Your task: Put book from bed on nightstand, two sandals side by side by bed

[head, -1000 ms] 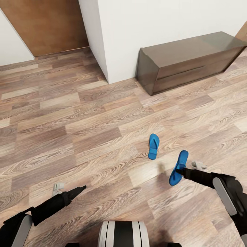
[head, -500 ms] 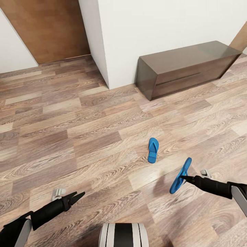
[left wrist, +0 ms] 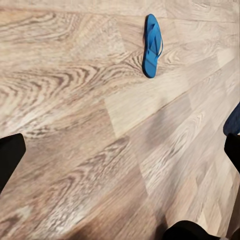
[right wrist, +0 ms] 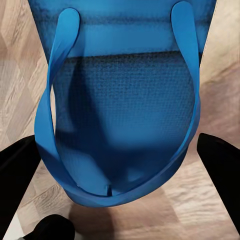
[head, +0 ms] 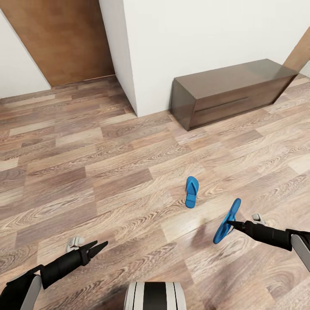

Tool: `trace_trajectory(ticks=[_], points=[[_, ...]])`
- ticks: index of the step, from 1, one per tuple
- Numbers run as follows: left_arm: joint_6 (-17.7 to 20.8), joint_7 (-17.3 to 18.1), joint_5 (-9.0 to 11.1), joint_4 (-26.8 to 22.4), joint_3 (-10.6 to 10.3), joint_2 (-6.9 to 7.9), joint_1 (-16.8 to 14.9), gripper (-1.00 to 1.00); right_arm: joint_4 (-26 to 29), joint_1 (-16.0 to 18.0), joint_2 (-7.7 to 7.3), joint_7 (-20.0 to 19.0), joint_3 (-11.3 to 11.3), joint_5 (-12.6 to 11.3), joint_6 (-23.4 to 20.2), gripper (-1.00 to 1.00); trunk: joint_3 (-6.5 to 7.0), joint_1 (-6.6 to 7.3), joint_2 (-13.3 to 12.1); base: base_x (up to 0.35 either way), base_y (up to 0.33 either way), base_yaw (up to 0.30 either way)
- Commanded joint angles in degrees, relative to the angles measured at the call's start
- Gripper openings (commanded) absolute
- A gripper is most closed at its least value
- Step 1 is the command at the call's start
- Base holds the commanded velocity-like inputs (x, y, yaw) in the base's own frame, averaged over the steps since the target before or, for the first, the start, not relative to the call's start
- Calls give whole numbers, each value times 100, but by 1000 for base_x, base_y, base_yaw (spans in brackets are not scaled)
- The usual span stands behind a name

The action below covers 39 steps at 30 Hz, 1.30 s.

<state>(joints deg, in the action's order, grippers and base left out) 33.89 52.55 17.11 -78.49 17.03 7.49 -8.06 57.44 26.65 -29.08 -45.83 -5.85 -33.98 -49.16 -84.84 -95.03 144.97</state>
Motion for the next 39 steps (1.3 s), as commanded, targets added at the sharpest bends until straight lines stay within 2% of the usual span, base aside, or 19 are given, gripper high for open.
trace_trajectory(ticks=[1, 6, 9, 11, 12, 14, 17, 19, 21, 22, 25, 31, 35, 37, 39], points=[[44, 5, 30, 0, 3, 0, -2, 100, 1, 0, 1, -13, -4, 11, -24, -100, 19, 3, 0, 0, 0, 0], [60, 4, 21, 46, 2, 6, -3, 100, -19, -1, 27, -8, 4, 53, 20, -100, 130, 16, -7, 0, 0, 0], [38, 8, 18, 279, 15, 24, -3, 100, -605, -6, 38, -13, 4, 57, 97, -100, 197, 24, -11, 0, 0, 0], [25, 20, 6, 619, 34, 80, -3, 100, -1170, -9, 36, -18, 10, 60, 273, -100, 241, 29, -14, 0, 0, 0], [4, 28, 5, 789, 46, 182, -3, 100, -1438, -10, 39, -20, 11, 64, 489, -100, 263, 32, -15, 0, 0, 0], [-87, 39, 30, 901, 56, 384, -3, 100, -1628, -11, 41, -21, 12, 66, 818, -100, 307, 37, -18, 0, 0, 0], [-162, 49, 63, 961, 72, 583, -3, 100, -1734, -11, 48, -26, 15, 67, 1150, -100, 374, 44, -22, 0, 0, 0], [-186, 52, 80, 975, 60, 637, -2, 100, -1776, -11, 52, -192, 20, 66, 1295, -100, 418, 50, -24, 0, 0, 0], [-193, 55, 81, 974, 33, 624, -1, 100, -1825, -11, 57, -585, 21, 69, 1340, -100, 463, 55, -27, 0, 0, 0], [-189, 74, 82, 957, 19, 574, -2, 100, -1885, -11, 56, -917, 22, 73, 1358, -100, 485, 57, -28, 0, 0, 0], [-177, 184, 80, 939, 13, 470, 0, 100, -1913, -11, 55, -1158, 28, 75, 1363, -100, 551, 65, -32, 0, 0, 0], [-195, 193, 69, 974, 21, 420, -1, 100, -1952, -11, 60, -1240, 31, 83, 1384, -100, 684, 81, -40, 0, 0, 0], [-251, 99, 43, 1193, 24, 413, 0, 100, -2147, -11, 60, -1228, 35, 168, 1397, -100, 773, 91, -46, 0, 0, 0], [-429, -22, 40, 1508, 31, 418, 0, 100, -2350, -11, 60, -1224, 41, 346, 1404, -100, 817, 96, -48, 0, 0, 0], [-806, -125, 39, 1975, 45, 455, -2, 100, -2494, -11, 62, -1230, 46, 575, 1410, -100, 861, 101, -51, 0, 0, 0]])
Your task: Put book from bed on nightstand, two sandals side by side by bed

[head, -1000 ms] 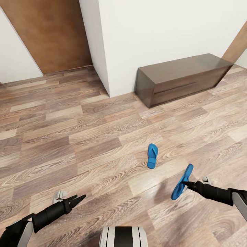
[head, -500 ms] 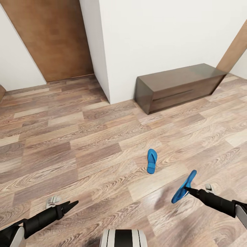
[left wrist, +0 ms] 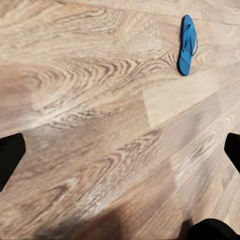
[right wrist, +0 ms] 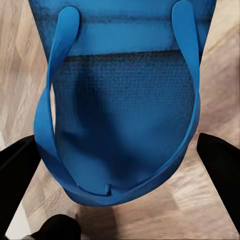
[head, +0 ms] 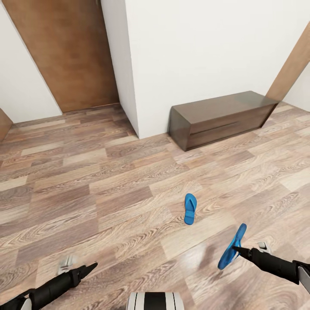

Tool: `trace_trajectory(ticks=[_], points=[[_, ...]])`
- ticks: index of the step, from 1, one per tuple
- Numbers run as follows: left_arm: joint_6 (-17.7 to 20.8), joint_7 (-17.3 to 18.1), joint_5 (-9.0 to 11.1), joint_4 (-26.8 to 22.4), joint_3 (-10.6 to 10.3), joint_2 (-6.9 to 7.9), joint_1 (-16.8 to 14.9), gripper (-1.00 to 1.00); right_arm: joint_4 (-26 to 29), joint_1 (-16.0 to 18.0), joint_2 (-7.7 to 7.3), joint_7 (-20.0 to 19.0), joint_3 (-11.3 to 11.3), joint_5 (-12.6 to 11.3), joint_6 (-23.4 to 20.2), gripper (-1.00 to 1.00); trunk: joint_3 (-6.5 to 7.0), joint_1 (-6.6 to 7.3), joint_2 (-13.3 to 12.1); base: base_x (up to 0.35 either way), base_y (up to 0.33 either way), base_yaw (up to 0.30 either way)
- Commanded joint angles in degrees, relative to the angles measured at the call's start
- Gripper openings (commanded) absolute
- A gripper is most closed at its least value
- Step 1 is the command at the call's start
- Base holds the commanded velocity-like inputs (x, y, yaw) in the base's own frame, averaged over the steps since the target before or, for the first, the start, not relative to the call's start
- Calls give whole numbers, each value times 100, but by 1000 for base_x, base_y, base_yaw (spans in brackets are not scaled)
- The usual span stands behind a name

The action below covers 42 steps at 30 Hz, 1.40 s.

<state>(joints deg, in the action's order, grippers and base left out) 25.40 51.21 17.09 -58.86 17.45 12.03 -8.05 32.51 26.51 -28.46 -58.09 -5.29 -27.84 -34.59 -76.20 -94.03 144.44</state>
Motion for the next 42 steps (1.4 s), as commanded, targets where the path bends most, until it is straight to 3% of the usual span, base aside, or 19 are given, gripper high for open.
trace_trajectory(ticks=[1, 6, 11, 13, 21, 23, 27, 29, 42], points=[[-94, -12, 43, 171, 7, 10, -3, 100, -29, 4, 2, -7, -9, 18, -45, -100, 20, 4, 0, 0, 0, 0], [-319, 93, 80, 477, 26, 25, -4, 100, -146, 4, 12, -9, -7, 107, -39, -100, 130, 17, -7, 0, 0, 0], [-333, 1019, 83, 528, 37, 51, -4, 100, -283, 4, 21, -25, -3, 121, 430, -100, 241, 30, -13, 0, 0, 0], [-334, 1207, 79, 550, 37, 107, -4, 100, -405, 4, 23, -27, 7, 123, 640, -100, 285, 35, -16, 0, 0, 0], [-378, 1277, 49, 948, 20, 124, -4, 100, -973, 4, 131, -19, 19, 235, 1006, -100, 463, 55, -27, 0, 0, 0], [-419, 1273, 41, 996, 6, 117, -4, 100, -1265, 4, 175, -8, 19, 484, 1339, -100, 507, 60, -29, 0, 0, 0], [-729, 1268, 28, 1259, -18, 106, -4, 100, -1862, 4, 462, -6, 16, 1061, 2052, -100, 596, 71, -35, 0, 0, 0], [-884, 1265, 21, 1363, -26, 101, -4, 100, -2013, 4, 546, -12, 13, 1222, 2284, -100, 640, 76, -37, 0, 0, 0], [-993, 1250, 8, 1439, -47, 6, -4, 100, -2102, 4, 605, -36, 11, 1336, 2449, -100, 928, 109, -55, 0, 0, 0]])
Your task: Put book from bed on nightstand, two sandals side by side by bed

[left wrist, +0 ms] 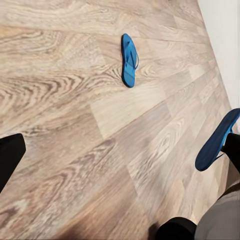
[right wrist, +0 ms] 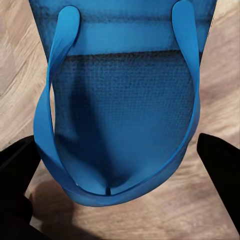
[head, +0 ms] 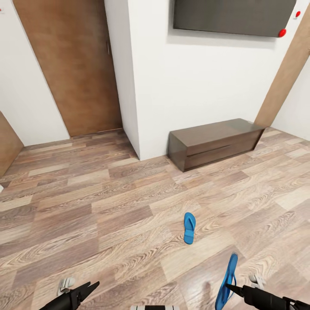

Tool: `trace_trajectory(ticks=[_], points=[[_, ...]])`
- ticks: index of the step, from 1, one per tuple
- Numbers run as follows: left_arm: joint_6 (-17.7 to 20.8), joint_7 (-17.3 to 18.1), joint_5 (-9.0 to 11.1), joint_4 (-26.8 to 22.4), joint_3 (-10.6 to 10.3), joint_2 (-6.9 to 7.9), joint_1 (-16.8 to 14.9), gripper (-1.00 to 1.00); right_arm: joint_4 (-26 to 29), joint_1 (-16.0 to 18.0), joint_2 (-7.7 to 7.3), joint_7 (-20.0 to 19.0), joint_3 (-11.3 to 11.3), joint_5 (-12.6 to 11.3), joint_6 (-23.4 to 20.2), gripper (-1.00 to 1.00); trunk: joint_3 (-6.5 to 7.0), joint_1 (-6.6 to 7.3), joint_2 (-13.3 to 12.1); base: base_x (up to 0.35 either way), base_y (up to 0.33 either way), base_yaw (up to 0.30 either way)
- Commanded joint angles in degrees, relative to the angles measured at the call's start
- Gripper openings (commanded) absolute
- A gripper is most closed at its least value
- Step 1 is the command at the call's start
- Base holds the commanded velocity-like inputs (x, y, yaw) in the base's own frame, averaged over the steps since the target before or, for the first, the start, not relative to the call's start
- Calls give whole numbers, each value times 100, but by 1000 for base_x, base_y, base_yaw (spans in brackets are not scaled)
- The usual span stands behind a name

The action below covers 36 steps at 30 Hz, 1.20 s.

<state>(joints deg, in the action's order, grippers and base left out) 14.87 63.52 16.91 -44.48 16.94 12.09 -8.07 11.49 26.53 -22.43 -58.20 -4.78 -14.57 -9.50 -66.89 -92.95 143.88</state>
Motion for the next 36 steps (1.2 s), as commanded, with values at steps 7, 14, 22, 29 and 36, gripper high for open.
trace_trajectory(ticks=[7, 14, 22, 29, 36], points=[[60, -26, 24, 1, 2, -4, -2, 100, 2, 2, 2, -11, -41, 7, -58, -100, 151, 19, -8, 0, 0, 0], [60, -36, 23, 1, 4, -6, -2, 100, 3, 1, 2, 17, -44, 7, -52, -100, 306, 37, -17, 0, 0, 0], [62, -33, 23, 1, -27, -36, -2, 100, -3, 2, 2, 29, -48, 3, -52, -100, 484, 58, -28, 0, 0, 0], [61, -205, 23, 1, -153, -67, -2, 100, -6, 3, 2, 43, -45, -2, -52, -100, 639, 76, -37, 0, 0, 0], [62, -343, 27, 1, -354, -90, -2, 100, -26, 1, 9, 47, -42, -2, -52, -100, 794, 94, -47, 0, 0, 0]])
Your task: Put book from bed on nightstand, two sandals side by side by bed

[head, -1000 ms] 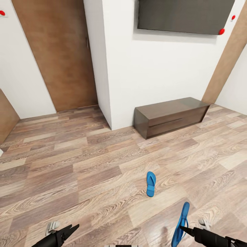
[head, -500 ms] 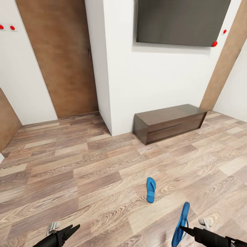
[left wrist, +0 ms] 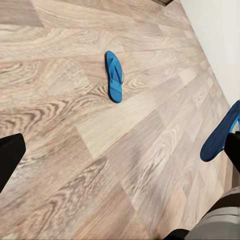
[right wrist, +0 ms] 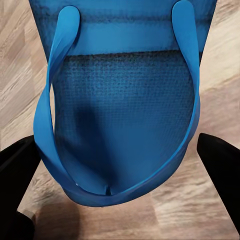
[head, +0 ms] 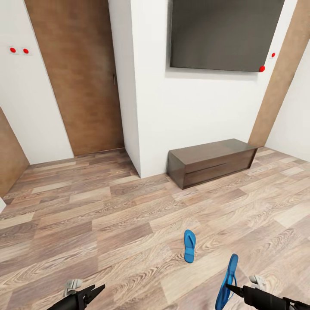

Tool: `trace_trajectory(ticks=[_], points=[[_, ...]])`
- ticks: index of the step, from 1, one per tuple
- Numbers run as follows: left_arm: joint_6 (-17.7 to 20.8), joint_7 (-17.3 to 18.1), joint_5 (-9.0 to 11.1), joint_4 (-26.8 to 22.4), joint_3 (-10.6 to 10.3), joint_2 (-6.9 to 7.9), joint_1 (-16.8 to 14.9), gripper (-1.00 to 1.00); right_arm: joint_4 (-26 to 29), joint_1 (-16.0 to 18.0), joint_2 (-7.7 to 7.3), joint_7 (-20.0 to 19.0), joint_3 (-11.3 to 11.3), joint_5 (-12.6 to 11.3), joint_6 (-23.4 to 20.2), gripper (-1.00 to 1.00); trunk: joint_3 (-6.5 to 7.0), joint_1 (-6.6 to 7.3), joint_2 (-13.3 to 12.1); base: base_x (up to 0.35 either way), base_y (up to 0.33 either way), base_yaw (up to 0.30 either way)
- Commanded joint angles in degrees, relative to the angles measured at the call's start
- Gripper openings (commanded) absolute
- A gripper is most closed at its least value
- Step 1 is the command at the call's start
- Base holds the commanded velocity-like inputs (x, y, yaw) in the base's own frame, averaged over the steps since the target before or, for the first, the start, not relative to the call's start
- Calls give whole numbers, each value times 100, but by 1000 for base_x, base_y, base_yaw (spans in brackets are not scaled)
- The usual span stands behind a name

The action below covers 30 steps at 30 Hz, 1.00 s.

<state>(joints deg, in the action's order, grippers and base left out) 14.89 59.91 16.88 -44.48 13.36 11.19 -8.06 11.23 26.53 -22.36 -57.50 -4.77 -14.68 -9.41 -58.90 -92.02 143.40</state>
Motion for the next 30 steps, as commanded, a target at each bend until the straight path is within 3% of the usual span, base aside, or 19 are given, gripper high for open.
trace_trajectory(ticks=[1, 13, 30], points=[[59, 16, 29, 1, -1, -1, -2, 100, -2, 2, 3, -24, -42, 9, -61, -100, 18, 4, 0, 0, 0, 0], [58, 2, 31, 1, -17, -38, -2, 100, -6, 2, -1, -25, -50, 9, -61, -100, 283, 35, -16, 0, 0, 0], [58, -13, 30, 4, -18, -96, -2, 100, -6, 2, 4, -25, -47, 9, -61, -100, 589, 408, -698, 0, 0, 0]])
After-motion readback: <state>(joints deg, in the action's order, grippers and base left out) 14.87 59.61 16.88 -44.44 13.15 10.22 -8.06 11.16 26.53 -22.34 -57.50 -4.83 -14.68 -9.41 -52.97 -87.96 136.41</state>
